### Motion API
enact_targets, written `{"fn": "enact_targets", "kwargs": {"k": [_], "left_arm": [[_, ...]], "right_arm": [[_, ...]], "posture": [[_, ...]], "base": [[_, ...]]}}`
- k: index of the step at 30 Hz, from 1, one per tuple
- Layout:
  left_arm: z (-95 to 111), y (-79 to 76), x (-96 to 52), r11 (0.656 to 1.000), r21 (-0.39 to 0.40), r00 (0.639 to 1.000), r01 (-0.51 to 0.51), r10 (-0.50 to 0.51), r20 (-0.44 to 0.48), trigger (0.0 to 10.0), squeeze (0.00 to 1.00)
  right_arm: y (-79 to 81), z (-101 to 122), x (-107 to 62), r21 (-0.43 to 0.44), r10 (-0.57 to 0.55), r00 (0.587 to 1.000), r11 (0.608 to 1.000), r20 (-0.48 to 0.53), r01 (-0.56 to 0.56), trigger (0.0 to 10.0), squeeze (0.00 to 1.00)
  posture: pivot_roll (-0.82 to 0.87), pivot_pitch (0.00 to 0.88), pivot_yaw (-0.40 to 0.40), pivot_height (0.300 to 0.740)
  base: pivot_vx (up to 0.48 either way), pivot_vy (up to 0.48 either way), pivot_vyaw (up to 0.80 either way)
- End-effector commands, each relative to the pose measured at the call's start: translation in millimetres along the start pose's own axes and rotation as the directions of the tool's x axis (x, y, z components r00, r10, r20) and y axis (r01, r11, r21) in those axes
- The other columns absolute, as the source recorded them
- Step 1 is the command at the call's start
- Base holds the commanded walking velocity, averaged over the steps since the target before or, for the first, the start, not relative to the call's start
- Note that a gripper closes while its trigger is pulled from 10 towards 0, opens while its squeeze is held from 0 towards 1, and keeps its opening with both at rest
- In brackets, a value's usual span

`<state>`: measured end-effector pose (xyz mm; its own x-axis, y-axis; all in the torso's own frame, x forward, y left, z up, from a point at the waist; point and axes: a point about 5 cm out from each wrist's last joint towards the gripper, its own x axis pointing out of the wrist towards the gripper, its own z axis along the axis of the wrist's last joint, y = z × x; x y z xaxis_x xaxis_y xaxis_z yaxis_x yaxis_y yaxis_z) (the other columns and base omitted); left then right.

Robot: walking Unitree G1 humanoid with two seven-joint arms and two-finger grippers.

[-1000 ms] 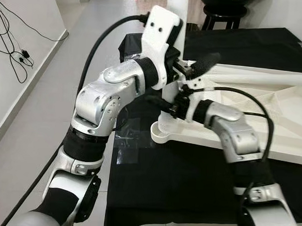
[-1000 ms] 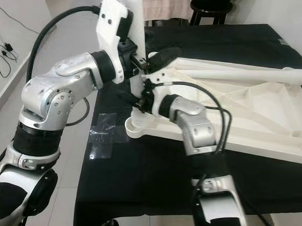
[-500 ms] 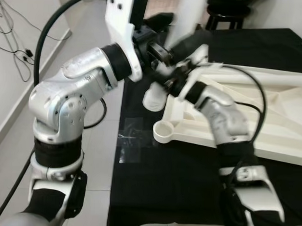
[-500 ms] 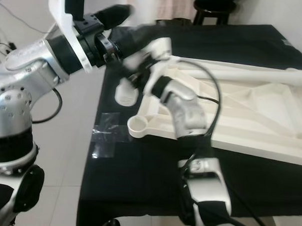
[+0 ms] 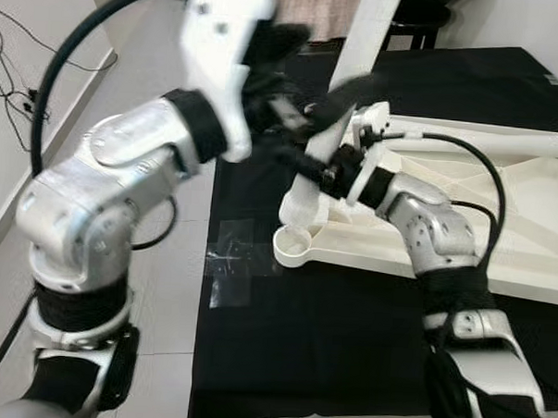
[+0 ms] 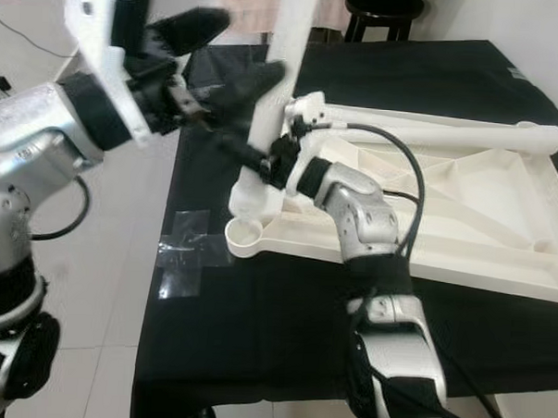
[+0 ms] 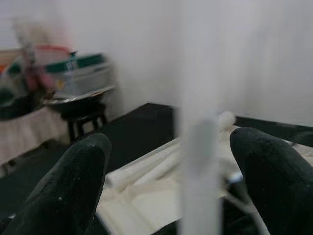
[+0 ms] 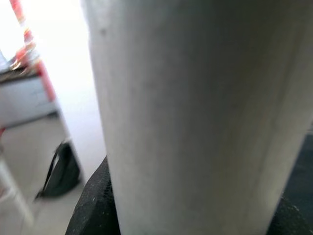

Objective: Building children table

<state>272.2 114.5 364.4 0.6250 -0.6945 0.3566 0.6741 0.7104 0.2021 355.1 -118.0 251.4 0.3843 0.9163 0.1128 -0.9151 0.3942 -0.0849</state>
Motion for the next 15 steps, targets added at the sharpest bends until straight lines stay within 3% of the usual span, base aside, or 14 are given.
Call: {"fn": "enact_targets", "kwargs": {"k": [1, 2, 4, 6, 7, 8, 9, 10, 11, 13, 14, 15], "left_arm": [[-3, 2.7, -8.9, 1.000, -0.027, 1.000, 0.014, -0.014, -0.002, 10.0, 0.00], [-18, -0.8, -35.8, 0.997, -0.079, 0.999, -0.002, -0.002, -0.050, 10.0, 0.00], [-21, -3.1, -43.5, 0.996, -0.089, 0.998, -0.006, 0.000, -0.069, 10.0, 0.00], [-36, -9.0, -69.1, 0.992, -0.122, 0.989, -0.024, 0.006, -0.147, 10.0, 0.00], [-36, -9.0, -69.1, 0.992, -0.122, 0.989, -0.024, 0.006, -0.147, 10.0, 0.00], [-47, -14.9, -83.2, 0.988, -0.153, 0.980, -0.028, -0.003, -0.200, 10.0, 0.00], [-62, -29.7, -104.2, 0.981, -0.192, 0.956, -0.022, -0.036, -0.290, 10.0, 0.00], [-62, -29.7, -104.2, 0.981, -0.192, 0.956, -0.022, -0.036, -0.290, 10.0, 0.00], [-78, -49.0, -124.1, 0.970, -0.242, 0.921, -0.013, -0.083, -0.382, 10.0, 0.00], [-89, -63.3, -138.0, 0.957, -0.289, 0.891, -0.020, -0.115, -0.440, 10.0, 0.00], [-89, -63.3, -138.0, 0.957, -0.289, 0.891, -0.020, -0.115, -0.440, 10.0, 0.00], [-96, -81.3, -150.1, 0.944, -0.329, 0.857, -0.005, -0.165, -0.489, 10.0, 0.00]], "right_arm": [[7.5, -2, 2.0, -0.032, 0.085, 0.996, 0.996, -0.015, -0.085, 10.0, 0.00], [5.6, -4, 0.8, -0.049, 0.132, 0.990, 0.990, -0.047, -0.134, 10.0, 0.00], [4.7, -4, 0.6, -0.050, 0.142, 0.989, 0.988, -0.048, -0.144, 10.0, 0.00], [0.8, 1, 1.4, -0.043, 0.161, 0.987, 0.986, -0.026, -0.162, 10.0, 0.00], [0.8, 1, 1.4, -0.043, 0.161, 0.987, 0.986, -0.026, -0.162, 10.0, 0.00], [-2.0, 4, 3.1, -0.045, 0.163, 0.987, 0.986, -0.014, -0.163, 10.0, 0.00], [-4.4, 8, 7.2, -0.057, 0.166, 0.986, 0.985, 0.004, -0.166, 10.0, 0.00], [-4.4, 8, 7.2, -0.057, 0.166, 0.986, 0.985, 0.004, -0.166, 10.0, 0.00], [-1.7, 11, 11.3, -0.071, 0.203, 0.979, 0.977, 0.014, -0.202, 10.0, 0.00], [1.5, 12, 13.6, -0.078, 0.243, 0.970, 0.967, 0.018, -0.241, 10.0, 0.00], [1.5, 12, 13.6, -0.078, 0.243, 0.970, 0.967, 0.018, -0.241, 10.0, 0.00], [4.2, 12, 15.9, -0.084, 0.268, 0.963, 0.960, 0.021, -0.266, 10.0, 0.00]], "posture": [[0.08, 0.205, 0.036, 0.740], [0.10, 0.238, 0.026, 0.740], [0.10, 0.238, 0.026, 0.740], [0.12, 0.266, 0.018, 0.740], [0.12, 0.266, 0.018, 0.740], [0.12, 0.266, 0.018, 0.740], [0.13, 0.286, 0.016, 0.740], [0.13, 0.286, 0.016, 0.740], [0.14, 0.307, 0.015, 0.740], [0.14, 0.307, 0.015, 0.740], [0.14, 0.307, 0.015, 0.740], [0.15, 0.325, 0.017, 0.740]], "base": [[0.000, 0.000, 0.00], [0.000, 0.000, 0.00], [0.000, 0.000, 0.00], [0.000, 0.000, 0.00], [0.000, 0.000, 0.00], [0.000, 0.000, 0.00], [0.000, 0.000, 0.00], [0.000, 0.000, 0.00], [0.000, 0.000, 0.00], [0.000, 0.000, 0.00], [0.000, 0.000, 0.00], [0.000, 0.000, 0.00]]}}
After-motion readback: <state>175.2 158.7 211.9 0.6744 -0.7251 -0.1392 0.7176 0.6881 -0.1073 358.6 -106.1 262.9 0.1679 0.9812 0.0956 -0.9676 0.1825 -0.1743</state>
